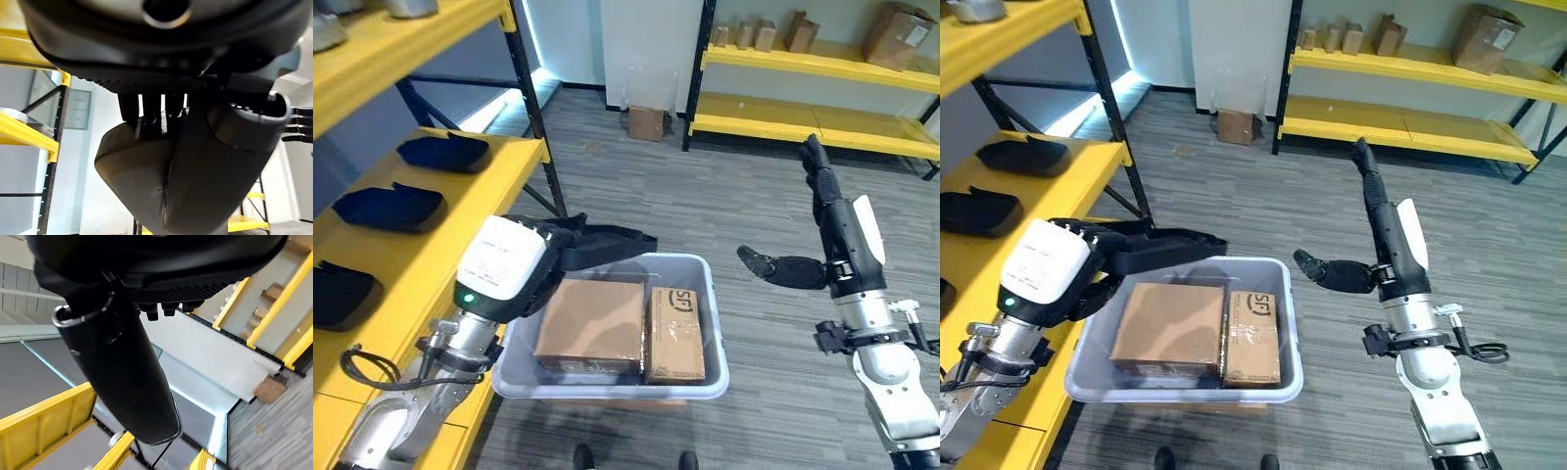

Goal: Move parts from the plastic box to the shelf.

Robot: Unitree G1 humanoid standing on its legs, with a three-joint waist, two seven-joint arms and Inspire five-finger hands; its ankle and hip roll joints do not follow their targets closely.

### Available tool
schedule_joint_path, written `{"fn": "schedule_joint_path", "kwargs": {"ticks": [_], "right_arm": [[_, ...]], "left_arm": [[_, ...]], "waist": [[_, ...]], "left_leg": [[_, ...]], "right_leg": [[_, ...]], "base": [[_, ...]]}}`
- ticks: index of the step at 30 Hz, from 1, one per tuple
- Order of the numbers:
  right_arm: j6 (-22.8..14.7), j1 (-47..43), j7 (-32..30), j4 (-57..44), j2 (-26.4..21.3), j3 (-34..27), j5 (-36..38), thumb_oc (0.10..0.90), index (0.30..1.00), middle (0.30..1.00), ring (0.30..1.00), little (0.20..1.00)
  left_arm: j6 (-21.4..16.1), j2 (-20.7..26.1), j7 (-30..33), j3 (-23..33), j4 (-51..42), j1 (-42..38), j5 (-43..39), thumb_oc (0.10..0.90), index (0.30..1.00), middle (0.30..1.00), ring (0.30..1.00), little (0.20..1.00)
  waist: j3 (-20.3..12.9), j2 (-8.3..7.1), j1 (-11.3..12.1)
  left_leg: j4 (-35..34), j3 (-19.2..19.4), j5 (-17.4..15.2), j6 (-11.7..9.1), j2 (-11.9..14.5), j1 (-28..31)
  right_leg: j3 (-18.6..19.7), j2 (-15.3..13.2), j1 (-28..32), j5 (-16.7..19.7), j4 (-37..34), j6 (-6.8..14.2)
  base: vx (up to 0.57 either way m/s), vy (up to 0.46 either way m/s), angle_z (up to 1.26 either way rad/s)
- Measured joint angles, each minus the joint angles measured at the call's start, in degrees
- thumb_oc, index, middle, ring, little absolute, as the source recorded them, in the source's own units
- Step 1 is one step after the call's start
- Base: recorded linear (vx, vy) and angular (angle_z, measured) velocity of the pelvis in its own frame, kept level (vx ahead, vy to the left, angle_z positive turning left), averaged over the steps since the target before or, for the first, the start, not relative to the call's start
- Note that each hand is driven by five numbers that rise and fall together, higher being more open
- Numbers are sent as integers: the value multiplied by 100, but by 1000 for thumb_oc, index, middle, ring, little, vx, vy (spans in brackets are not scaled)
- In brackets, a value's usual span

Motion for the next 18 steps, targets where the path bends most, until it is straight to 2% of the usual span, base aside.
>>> {"fn": "schedule_joint_path", "kwargs": {"ticks": [2,3,4,5,6,7,8,9,10,11,12,13,15,17,18], "right_arm": [[-2,-74,-2,-2,-3,46,2,900,1000,1000,1000,1000],[-12,-107,-16,-5,-28,48,19,900,1000,1000,1000,1000],[-9,-145,-15,-5,-51,48,45,900,1000,1000,1000,1000],[-10,-178,-13,-5,-87,80,54,900,1000,1000,1000,1000],[-13,-176,-29,-6,-129,92,93,900,1000,1000,1000,1000],[8,-150,-61,-16,-162,81,92,900,1000,1000,1000,1000],[15,-154,-52,-16,-160,86,90,900,1000,1000,1000,1000],[14,-98,-43,-28,-134,101,90,900,1000,1000,1000,1000],[18,-33,-40,-75,-122,92,96,900,1000,1000,1000,1000],[9,129,-24,-213,-111,2,101,900,1000,1000,1000,1000],[9,176,-19,-289,-146,-61,103,900,1000,1000,1000,1000],[-1,166,-4,-340,-119,-144,157,900,1000,1000,1000,1000],[1,267,-2,-345,30,-162,279,900,1000,1000,1000,1000],[-16,414,28,-352,89,-216,318,900,1000,1000,1000,1000],[-18,599,25,-356,100,-360,320,900,1000,1000,1000,1000]], "left_arm": [[-1,-39,17,2,-2,15,-84,400,300,300,300,300],[-14,-39,17,2,-11,10,-98,400,300,300,300,300],[-24,-46,17,2,-16,13,-98,400,300,300,300,300],[-37,-44,15,-3,-19,31,-96,400,300,300,300,300],[-44,-32,15,-12,-22,17,-100,400,300,300,300,300],[-38,-57,19,-86,-29,-91,-113,400,300,300,300,300],[-40,-59,25,-86,-41,-94,-117,400,300,300,300,300],[-64,-54,29,-98,-46,-85,-147,400,300,300,300,300],[-73,-42,29,-106,-53,-87,-177,400,300,300,300,300],[-129,-54,30,-105,-64,-117,-274,400,300,300,300,300],[-132,-63,38,-94,-121,-112,-340,400,300,300,300,300],[-149,-135,50,-57,-206,-138,-341,400,300,300,300,300],[-151,-286,49,-56,-242,-212,-342,400,300,300,300,300],[-151,-271,55,-42,-295,-214,-346,400,300,300,300,300],[-154,-292,53,-44,-363,-207,-344,400,300,300,300,300]], "waist": [[105,95,117],[173,191,128],[236,275,172],[339,389,266],[360,429,315],[392,342,178],[428,284,223],[429,98,448],[406,18,431],[403,-69,226],[390,-49,149],[361,32,97],[357,-9,-42],[308,-30,-108],[254,69,-206]], "left_leg": [[31,-25,61,1,88,-78],[84,-180,246,-170,139,-241],[87,-290,332,-225,168,-312],[145,-328,458,-167,150,-410],[227,-353,607,-249,95,-541],[192,-492,1113,-225,-118,-811],[158,-490,1279,-164,-176,-830],[612,-409,644,111,-373,-816],[923,-321,361,96,-463,-825],[1556,-181,-80,89,-539,-936],[1542,-104,35,146,-546,-732],[1196,-125,89,85,-518,-517],[779,-126,188,223,-551,-359],[458,-69,67,356,-516,-212],[402,68,-92,331,-417,-176]], "right_leg": [[-68,130,-104,-60,208,-70],[-199,157,-251,-176,403,-141],[-293,141,-316,-276,529,-214],[-415,153,-402,-441,813,-276],[-531,133,-488,-543,1042,-283],[-808,-202,-575,-670,1118,-370],[-837,-291,-592,-697,1151,-395],[-931,-536,-626,-574,1058,-599],[-1037,-646,-570,-471,914,-618],[-1313,-785,-373,-319,634,-487],[-1387,-775,-318,-269,531,-422],[-1503,-687,-313,-242,511,-380],[-1761,-751,-150,-222,452,-384],[-1961,-764,-30,-217,347,-328],[-2156,-696,60,-214,283,-300]], "base": [[-90,-107,15],[-34,-48,50],[-87,-77,73],[-101,-74,65],[-116,-67,120],[-89,-42,111],[-142,-70,91],[-105,-46,32],[-34,-6,79],[33,16,112],[30,93,111],[11,76,60],[40,141,66],[109,210,66],[47,307,55]]}}
